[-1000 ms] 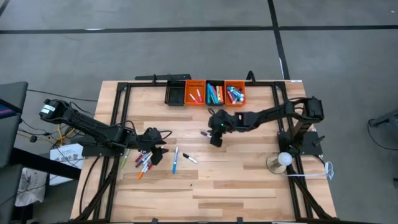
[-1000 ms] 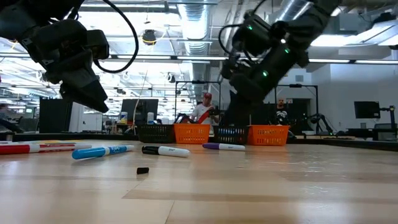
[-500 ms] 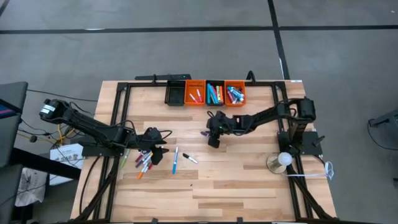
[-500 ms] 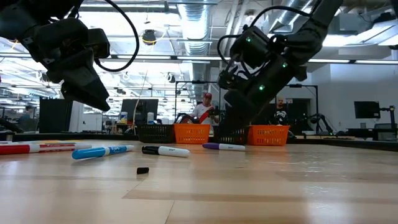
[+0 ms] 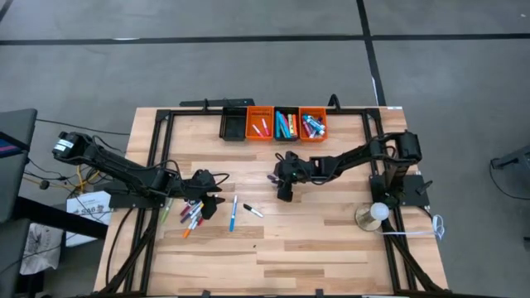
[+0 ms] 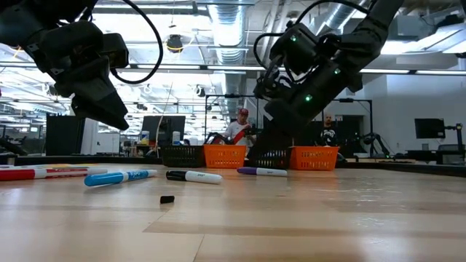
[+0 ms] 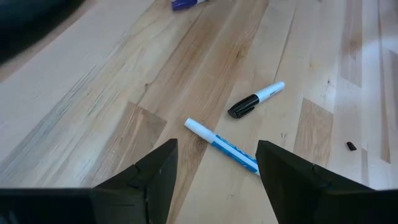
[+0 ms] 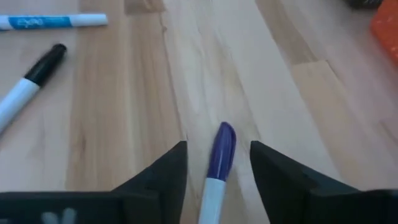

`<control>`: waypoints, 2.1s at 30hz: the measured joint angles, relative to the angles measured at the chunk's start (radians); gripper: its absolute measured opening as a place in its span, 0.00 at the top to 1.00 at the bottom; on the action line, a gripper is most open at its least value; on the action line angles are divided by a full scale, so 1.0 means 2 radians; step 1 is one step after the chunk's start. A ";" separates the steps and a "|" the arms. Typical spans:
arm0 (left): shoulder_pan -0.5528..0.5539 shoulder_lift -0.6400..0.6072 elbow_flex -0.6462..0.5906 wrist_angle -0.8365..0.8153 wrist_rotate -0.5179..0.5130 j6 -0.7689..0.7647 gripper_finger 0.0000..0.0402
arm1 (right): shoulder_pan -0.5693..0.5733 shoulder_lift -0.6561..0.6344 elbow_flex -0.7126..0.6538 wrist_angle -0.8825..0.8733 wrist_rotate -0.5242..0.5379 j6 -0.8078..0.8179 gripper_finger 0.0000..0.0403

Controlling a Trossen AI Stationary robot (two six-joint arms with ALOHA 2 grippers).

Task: Pick & Place Markers
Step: Put the white blue highlighter pen into the left orange bin

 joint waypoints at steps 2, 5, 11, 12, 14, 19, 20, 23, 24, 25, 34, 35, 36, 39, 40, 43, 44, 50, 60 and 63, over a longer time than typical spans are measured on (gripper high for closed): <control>0.000 0.000 0.000 0.000 0.000 0.000 0.47 | -0.003 0.001 0.000 -0.010 0.000 0.000 0.54; 0.000 0.000 0.000 0.000 0.000 0.000 0.47 | -0.010 0.016 0.001 -0.010 0.000 0.011 0.50; 0.000 0.000 0.000 0.000 0.000 0.000 0.47 | -0.019 0.062 0.004 0.007 -0.001 0.021 0.50; 0.000 0.000 0.000 0.000 0.000 0.000 0.47 | -0.019 0.067 0.004 0.012 0.000 0.021 0.51; 0.000 0.000 0.000 0.000 0.000 0.000 0.47 | -0.019 0.070 0.005 0.016 0.000 0.022 0.54; 0.000 0.000 0.000 0.000 0.000 0.000 0.47 | -0.019 0.051 0.002 0.010 -0.017 0.022 0.70; 0.000 0.000 0.000 0.000 0.000 0.000 0.47 | -0.019 0.046 0.001 0.008 -0.018 0.022 0.74; 0.000 0.000 0.000 0.000 0.000 0.000 0.47 | -0.016 0.030 -0.001 -0.003 -0.018 0.025 0.87; 0.000 0.000 0.000 0.000 0.000 0.000 0.47 | -0.015 0.024 -0.002 -0.008 -0.020 0.026 0.91; 0.000 0.000 0.000 0.000 0.000 0.000 0.47 | -0.015 0.020 -0.003 -0.010 -0.021 0.026 0.94; 0.000 0.000 -0.001 0.001 -0.001 0.000 0.47 | -0.031 -0.033 0.028 0.004 -0.021 0.011 0.88; 0.000 0.000 -0.001 0.001 -0.001 0.000 0.47 | -0.037 -0.039 0.039 0.004 -0.021 0.001 0.89; 0.000 0.000 -0.001 0.002 -0.001 0.000 0.47 | -0.045 -0.044 0.054 0.008 -0.021 -0.006 0.91; 0.000 0.000 -0.001 0.002 -0.002 0.000 0.47 | -0.074 -0.052 0.096 0.007 -0.033 -0.017 0.93; 0.000 0.000 -0.001 0.003 -0.002 0.000 0.47 | -0.086 -0.052 0.111 0.004 -0.044 -0.017 0.93; 0.000 0.000 -0.001 0.003 -0.002 0.000 0.47 | -0.119 -0.044 0.159 -0.009 -0.069 -0.012 0.93; 0.000 0.000 -0.001 0.003 -0.002 0.000 0.47 | -0.130 -0.036 0.173 -0.012 -0.070 -0.008 0.93; 0.000 0.000 -0.001 0.004 -0.002 0.000 0.47 | -0.180 0.030 0.236 -0.016 -0.084 0.023 0.87; 0.000 0.000 -0.001 0.005 -0.002 0.004 0.47 | -0.200 0.092 0.262 -0.037 -0.076 0.014 0.83; 0.000 0.000 -0.001 0.005 -0.002 0.004 0.47 | -0.200 0.092 0.262 -0.051 -0.069 0.013 0.76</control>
